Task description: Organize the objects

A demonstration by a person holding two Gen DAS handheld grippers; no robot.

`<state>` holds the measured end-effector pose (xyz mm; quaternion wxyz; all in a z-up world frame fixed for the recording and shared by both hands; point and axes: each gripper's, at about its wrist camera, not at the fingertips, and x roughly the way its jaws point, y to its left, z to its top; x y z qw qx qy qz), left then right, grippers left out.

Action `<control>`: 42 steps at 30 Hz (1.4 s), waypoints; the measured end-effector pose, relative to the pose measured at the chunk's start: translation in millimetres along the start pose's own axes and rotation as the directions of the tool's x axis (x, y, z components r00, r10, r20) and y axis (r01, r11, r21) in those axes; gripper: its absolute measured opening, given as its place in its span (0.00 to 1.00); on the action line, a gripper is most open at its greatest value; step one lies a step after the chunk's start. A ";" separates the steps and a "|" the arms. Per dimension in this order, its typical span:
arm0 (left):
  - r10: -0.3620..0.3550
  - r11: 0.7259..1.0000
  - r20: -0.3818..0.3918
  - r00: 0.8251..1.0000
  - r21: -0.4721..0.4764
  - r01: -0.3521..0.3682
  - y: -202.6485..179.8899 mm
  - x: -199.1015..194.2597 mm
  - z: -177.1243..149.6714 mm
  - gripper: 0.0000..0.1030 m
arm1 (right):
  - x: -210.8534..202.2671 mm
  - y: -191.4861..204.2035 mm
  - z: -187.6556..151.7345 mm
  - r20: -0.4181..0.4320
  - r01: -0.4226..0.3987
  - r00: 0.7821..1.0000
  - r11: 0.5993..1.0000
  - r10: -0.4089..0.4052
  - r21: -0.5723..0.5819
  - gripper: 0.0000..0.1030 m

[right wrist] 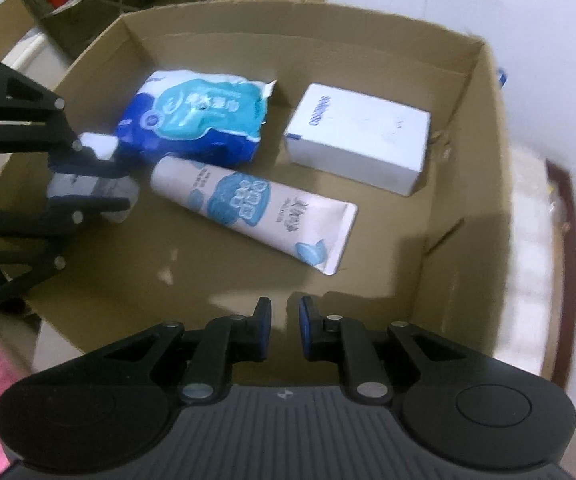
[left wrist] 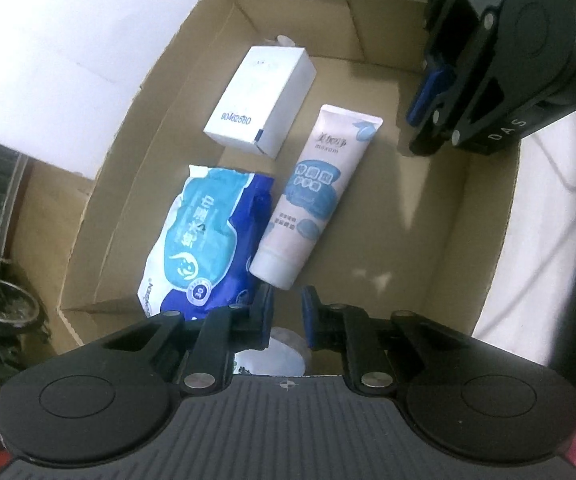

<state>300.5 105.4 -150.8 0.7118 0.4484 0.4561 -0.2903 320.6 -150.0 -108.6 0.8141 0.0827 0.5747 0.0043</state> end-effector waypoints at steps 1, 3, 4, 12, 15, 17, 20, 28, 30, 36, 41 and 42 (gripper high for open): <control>0.004 1.000 0.003 1.000 -0.010 -0.004 -6.7 -2.9 -2.2 0.13 | 0.7 -1.6 -1.1 0.003 -0.003 1.000 1.000 0.003 -0.002 0.16; -0.001 0.999 0.018 1.000 -0.034 0.002 -22.7 -7.0 -6.2 0.13 | -2.0 -1.2 -10.9 -0.001 -0.008 1.000 1.000 0.008 -0.011 0.16; -0.013 0.999 0.024 1.000 -0.041 0.014 -30.9 -18.5 -11.7 0.13 | -2.6 -1.4 -13.6 -0.005 -0.011 1.000 1.000 0.011 -0.016 0.16; -0.039 0.997 0.031 0.999 0.063 0.037 -51.3 -17.6 -5.0 0.19 | -4.4 -5.3 -1.9 -0.026 -0.054 0.998 0.998 0.053 -0.025 0.16; -0.024 0.993 0.008 1.000 0.116 0.023 -58.8 -6.1 -11.1 0.34 | -8.4 -5.5 7.7 -0.002 -0.027 1.000 0.999 0.027 -0.030 0.16; -0.025 0.985 -0.002 1.000 0.168 0.025 -57.4 2.8 -8.1 0.35 | -9.3 -6.3 8.4 0.017 0.005 1.000 0.998 -0.004 -0.057 0.16; -0.007 0.975 0.003 1.000 0.221 0.006 -60.5 16.9 1.4 0.44 | -8.1 -8.8 12.0 0.020 0.010 1.000 0.999 -0.009 -0.052 0.16; -0.091 0.963 0.018 0.996 0.258 0.083 -47.1 33.9 12.6 0.33 | -2.2 -8.8 16.1 0.023 0.005 1.000 0.999 -0.004 -0.049 0.16; -0.093 0.956 0.010 0.996 0.282 0.086 -47.2 35.9 11.4 0.33 | -3.9 -7.4 15.1 0.025 0.007 1.000 0.999 -0.006 -0.050 0.16; -0.091 0.946 -0.122 0.988 0.300 0.124 -38.6 44.8 10.0 0.33 | -4.3 -7.6 14.6 0.031 0.009 0.999 0.999 -0.008 -0.049 0.16; -0.058 0.957 -0.165 0.985 0.273 0.102 -37.7 53.4 15.5 0.36 | -2.9 -8.8 15.0 0.039 0.011 0.999 0.999 -0.009 -0.048 0.16; -0.052 0.958 -0.170 0.984 0.272 0.097 -38.2 54.5 17.7 0.36 | -2.9 -8.5 15.1 0.039 0.013 0.999 0.999 -0.011 -0.051 0.16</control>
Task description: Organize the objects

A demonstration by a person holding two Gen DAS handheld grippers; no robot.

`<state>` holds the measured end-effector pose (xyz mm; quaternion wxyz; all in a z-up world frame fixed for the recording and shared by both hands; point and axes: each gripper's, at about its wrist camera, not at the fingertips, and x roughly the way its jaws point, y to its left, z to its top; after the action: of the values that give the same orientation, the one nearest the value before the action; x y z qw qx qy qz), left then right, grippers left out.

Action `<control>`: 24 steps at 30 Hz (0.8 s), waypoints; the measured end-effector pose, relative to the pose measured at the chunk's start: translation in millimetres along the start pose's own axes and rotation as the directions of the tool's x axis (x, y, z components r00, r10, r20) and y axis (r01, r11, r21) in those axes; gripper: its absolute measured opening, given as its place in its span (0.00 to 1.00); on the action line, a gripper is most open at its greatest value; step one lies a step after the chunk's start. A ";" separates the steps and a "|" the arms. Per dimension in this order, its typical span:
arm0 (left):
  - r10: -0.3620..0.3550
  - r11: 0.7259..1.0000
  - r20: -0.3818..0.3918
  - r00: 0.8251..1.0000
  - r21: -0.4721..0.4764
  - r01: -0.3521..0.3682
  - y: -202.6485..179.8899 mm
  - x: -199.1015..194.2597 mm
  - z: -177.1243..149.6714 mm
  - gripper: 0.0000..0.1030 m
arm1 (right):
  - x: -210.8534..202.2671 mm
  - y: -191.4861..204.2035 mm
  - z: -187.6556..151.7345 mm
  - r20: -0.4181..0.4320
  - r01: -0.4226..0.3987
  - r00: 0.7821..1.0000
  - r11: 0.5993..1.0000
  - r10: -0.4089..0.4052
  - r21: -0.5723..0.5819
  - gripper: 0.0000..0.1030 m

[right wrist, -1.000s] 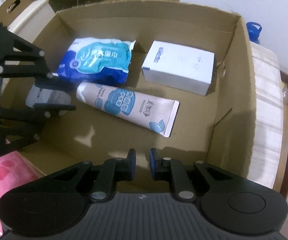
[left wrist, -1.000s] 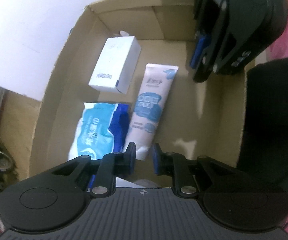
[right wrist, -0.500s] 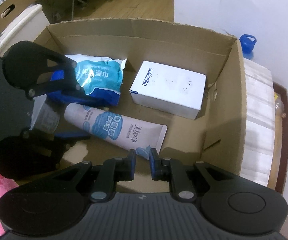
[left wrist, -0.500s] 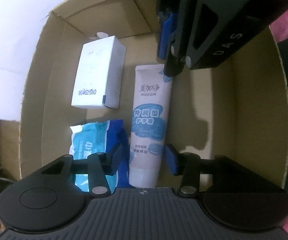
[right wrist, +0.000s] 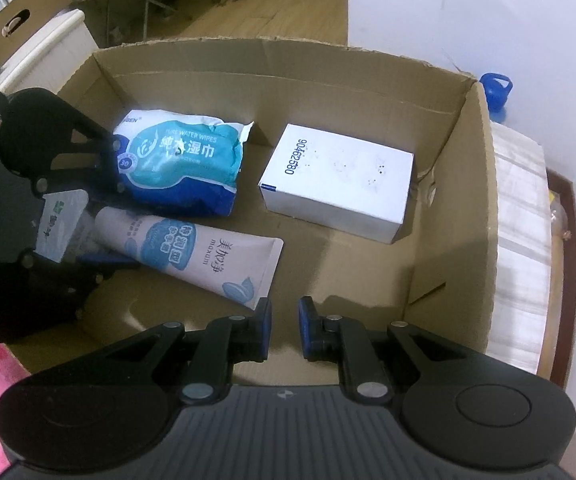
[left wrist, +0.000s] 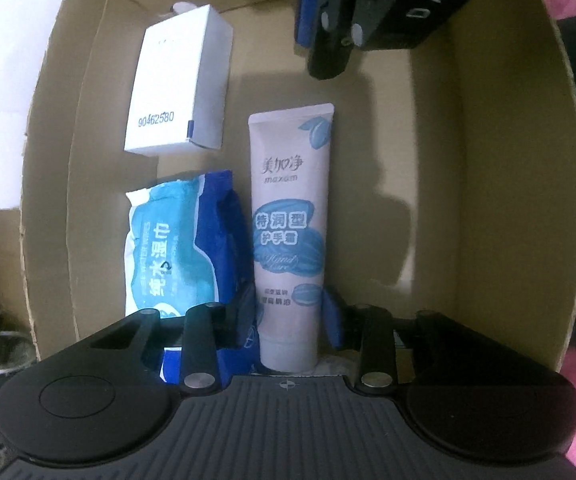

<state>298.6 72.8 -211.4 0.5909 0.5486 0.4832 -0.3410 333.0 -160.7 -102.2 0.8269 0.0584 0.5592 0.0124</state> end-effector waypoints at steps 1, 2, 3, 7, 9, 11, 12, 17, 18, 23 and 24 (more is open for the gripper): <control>0.001 1.000 0.001 1.000 0.000 -0.001 0.6 -0.2 1.7 0.36 | 0.2 0.0 0.1 0.000 0.001 1.000 1.000 -0.001 0.000 0.16; 0.005 1.000 0.018 1.000 0.000 -0.005 1.1 -2.3 2.2 0.36 | 0.2 0.1 0.0 0.002 -0.002 1.000 1.000 0.002 0.003 0.16; 0.008 1.000 0.040 0.999 -0.003 -0.008 2.0 -5.3 2.3 0.36 | -0.2 -0.2 -0.2 0.004 -0.005 1.000 1.000 0.005 0.007 0.16; -0.025 0.999 0.093 0.995 -0.039 0.029 10.3 -9.1 5.3 0.31 | 0.3 0.1 -0.8 0.005 -0.006 1.000 1.000 0.006 0.005 0.16; -0.007 1.000 0.079 0.997 -0.003 0.007 9.6 -3.8 6.8 0.30 | 0.8 0.8 -1.0 0.001 -0.002 1.000 1.000 0.002 -0.003 0.16; -0.007 1.000 0.072 0.997 0.007 0.007 11.5 -1.4 8.4 0.30 | 0.2 0.7 -1.2 0.000 -0.006 1.000 1.000 0.006 0.000 0.16; -0.008 1.000 0.069 0.998 0.004 0.008 12.9 -0.3 9.1 0.30 | -0.2 0.2 -1.5 0.001 -0.009 1.000 1.000 0.009 0.003 0.16; 0.016 0.999 0.043 0.999 0.030 -0.017 13.8 6.9 12.2 0.31 | -3.2 1.2 -5.1 0.000 -0.010 1.000 1.000 0.010 0.001 0.16; 0.026 0.999 0.038 0.999 0.023 -0.027 13.8 7.9 13.9 0.32 | -4.0 0.9 -5.6 0.001 -0.012 1.000 1.000 0.012 0.003 0.16; 0.089 0.995 0.043 0.995 -0.042 -0.087 15.9 4.1 18.5 0.34 | -12.3 1.6 -10.3 0.017 -0.028 0.999 0.999 0.027 0.024 0.17; 0.108 0.993 0.045 0.993 -0.057 -0.105 16.3 2.5 19.1 0.34 | -13.2 2.9 -11.0 0.018 -0.027 0.999 0.999 0.027 0.021 0.17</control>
<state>318.3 57.2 -209.9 0.6343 0.5491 0.4482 -0.3086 318.1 -158.0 -93.7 0.8309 0.0749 0.5511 0.0168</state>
